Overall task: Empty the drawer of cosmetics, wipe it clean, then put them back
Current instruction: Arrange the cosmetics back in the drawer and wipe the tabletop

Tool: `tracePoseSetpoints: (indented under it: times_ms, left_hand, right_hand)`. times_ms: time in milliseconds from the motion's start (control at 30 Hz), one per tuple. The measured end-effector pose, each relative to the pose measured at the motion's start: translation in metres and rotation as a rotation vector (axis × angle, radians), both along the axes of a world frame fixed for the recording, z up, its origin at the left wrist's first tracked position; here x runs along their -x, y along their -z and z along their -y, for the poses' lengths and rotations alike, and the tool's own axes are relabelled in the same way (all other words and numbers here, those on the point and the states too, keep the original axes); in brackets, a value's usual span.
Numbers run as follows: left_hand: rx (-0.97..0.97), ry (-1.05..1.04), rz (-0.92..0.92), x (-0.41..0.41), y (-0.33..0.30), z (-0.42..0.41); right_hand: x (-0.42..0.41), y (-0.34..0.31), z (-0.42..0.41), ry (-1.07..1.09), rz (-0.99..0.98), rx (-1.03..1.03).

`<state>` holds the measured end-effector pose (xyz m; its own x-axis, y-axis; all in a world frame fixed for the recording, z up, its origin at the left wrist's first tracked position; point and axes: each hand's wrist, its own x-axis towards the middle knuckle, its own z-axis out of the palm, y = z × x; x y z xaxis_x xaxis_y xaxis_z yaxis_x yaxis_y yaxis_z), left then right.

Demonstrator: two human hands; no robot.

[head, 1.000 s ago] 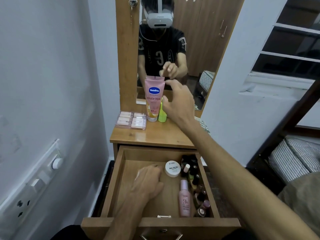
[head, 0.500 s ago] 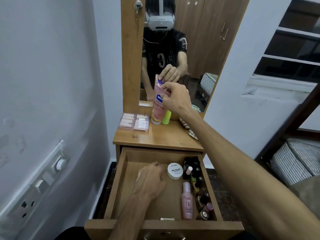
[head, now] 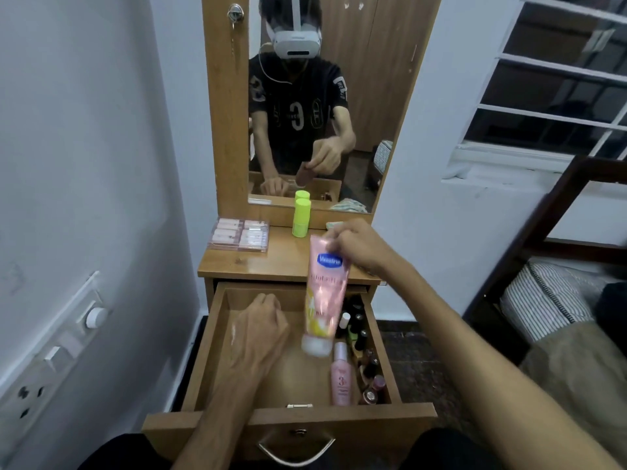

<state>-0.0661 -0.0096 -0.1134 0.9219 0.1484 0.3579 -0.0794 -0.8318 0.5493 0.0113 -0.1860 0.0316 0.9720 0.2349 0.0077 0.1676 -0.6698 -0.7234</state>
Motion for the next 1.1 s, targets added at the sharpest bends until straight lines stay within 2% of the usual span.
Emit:
tracePoseSetpoints:
  times_ms: [100,200,400,567,733,867,1100]
  left_hand:
    - [0.014,-0.014,-0.001,0.0,0.003,-0.003]
    - [0.028,-0.008,-0.018,-0.001,0.004,-0.003]
    - [0.079,0.052,-0.074,-0.003,0.008,-0.006]
    - [0.014,0.026,-0.221,-0.01,0.015,-0.008]
    - [-0.008,0.01,-0.245,-0.012,0.018,-0.003]
    - [-0.001,0.026,-0.251,-0.012,0.021,-0.004]
    - [-0.064,-0.039,-0.271,-0.012,0.022,-0.003]
  right_hand:
    - [0.01,0.042,-0.005,-0.035,-0.106,0.136]
    - [0.017,0.076,-0.017,-0.105,-0.189,0.164]
    - [0.015,0.104,-0.038,-0.145,-0.193,0.184]
    - [0.021,0.127,-0.046,-0.092,-0.189,0.134]
    - [0.024,0.138,-0.051,0.067,-0.226,0.004]
    - [0.018,0.145,-0.056,0.105,-0.235,-0.07]
    - [0.022,0.149,-0.055,-0.059,-0.106,0.233]
